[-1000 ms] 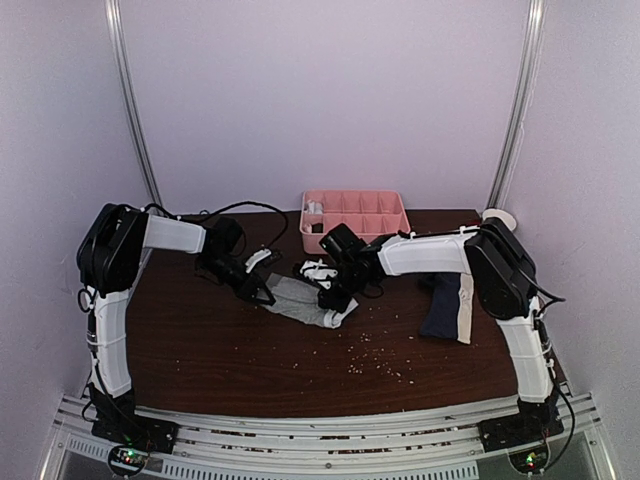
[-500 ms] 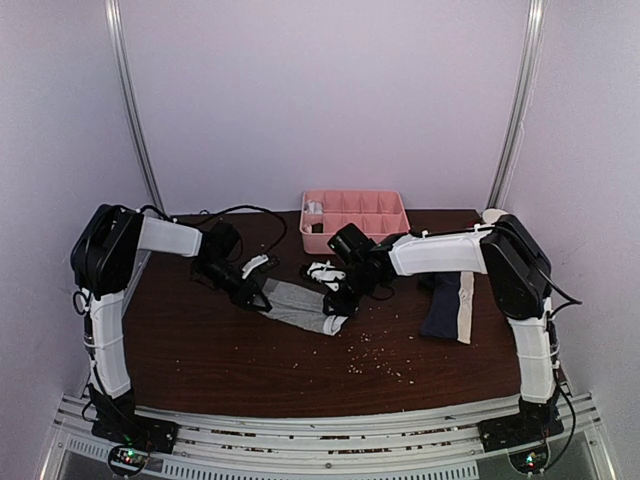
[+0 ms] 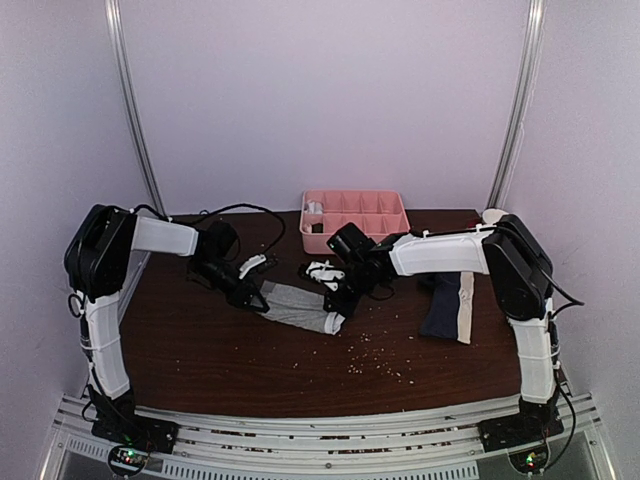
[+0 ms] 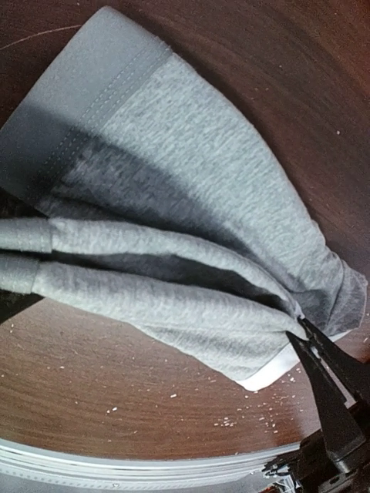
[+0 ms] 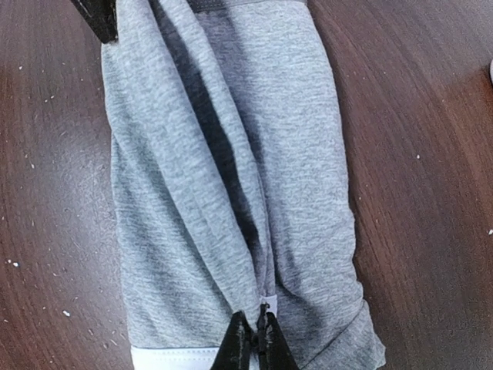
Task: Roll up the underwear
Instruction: Fold the underwear at the center of the board.
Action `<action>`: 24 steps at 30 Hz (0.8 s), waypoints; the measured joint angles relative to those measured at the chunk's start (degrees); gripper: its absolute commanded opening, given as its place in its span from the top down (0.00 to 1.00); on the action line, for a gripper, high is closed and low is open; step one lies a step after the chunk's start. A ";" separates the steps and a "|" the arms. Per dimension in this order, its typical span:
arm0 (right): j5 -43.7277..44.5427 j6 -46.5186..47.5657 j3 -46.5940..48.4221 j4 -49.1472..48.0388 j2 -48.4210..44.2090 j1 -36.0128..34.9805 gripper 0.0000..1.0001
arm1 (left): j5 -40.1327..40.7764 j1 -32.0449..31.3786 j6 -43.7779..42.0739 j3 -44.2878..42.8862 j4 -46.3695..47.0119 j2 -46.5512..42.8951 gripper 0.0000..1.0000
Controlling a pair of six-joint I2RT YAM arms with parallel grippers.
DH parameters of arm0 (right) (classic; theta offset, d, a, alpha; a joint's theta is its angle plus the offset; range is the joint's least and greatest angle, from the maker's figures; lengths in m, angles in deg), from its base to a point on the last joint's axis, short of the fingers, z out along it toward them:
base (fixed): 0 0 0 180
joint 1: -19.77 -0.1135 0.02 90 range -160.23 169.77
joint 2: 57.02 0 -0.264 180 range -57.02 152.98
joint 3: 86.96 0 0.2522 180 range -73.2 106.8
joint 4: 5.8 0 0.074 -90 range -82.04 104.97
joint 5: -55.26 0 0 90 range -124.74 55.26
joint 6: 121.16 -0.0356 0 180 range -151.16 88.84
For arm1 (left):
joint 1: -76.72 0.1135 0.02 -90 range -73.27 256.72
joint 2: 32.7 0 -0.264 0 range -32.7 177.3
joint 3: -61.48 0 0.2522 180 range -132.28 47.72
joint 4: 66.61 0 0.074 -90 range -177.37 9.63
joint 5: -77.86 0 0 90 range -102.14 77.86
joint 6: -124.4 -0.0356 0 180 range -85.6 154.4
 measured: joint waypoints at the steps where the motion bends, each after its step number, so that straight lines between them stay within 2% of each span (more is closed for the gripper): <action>1: 0.02 -0.09 0.00 0.04 0.00 0.00 1.00 | -0.02 0.00 -0.02 0.00 0.00 -0.35 0.79; 12: 0.35 -1.01 0.42 0.13 0.00 0.00 1.00 | -0.09 0.00 -0.61 -0.46 -1.01 -0.87 0.77; 24: 3.78 -3.08 1.86 0.15 0.00 0.98 1.00 | -0.07 0.00 -0.50 -5.73 -1.44 -0.76 0.77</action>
